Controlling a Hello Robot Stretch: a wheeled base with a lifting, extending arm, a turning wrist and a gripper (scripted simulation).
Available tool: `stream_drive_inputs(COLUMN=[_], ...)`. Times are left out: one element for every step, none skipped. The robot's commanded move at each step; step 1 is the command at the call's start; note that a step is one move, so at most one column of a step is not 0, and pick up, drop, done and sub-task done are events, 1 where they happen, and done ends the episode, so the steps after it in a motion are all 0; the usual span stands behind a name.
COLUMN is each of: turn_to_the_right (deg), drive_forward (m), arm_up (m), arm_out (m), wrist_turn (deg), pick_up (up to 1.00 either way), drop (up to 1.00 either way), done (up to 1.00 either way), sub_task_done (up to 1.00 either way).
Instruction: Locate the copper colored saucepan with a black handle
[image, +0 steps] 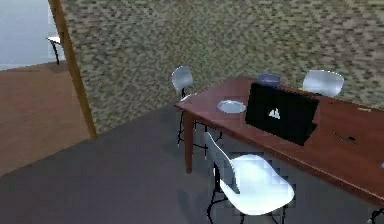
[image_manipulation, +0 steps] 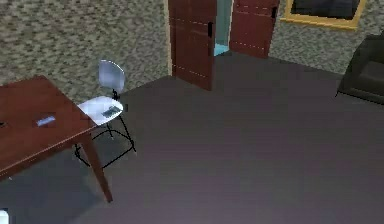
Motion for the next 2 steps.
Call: stream_drive_inputs(turn_to_the_right=[-42.0, 0.0], drive_forward=[0.00, 1.00], arm_up=[0.00, 0.00], arm_out=[0.00, 0.00], wrist_turn=[0.0, 0.0], pick_up=[0.00, 0.00], drop=[0.00, 0.00], done=[0.00, 0.00], sub_task_done=[0.00, 0.00])
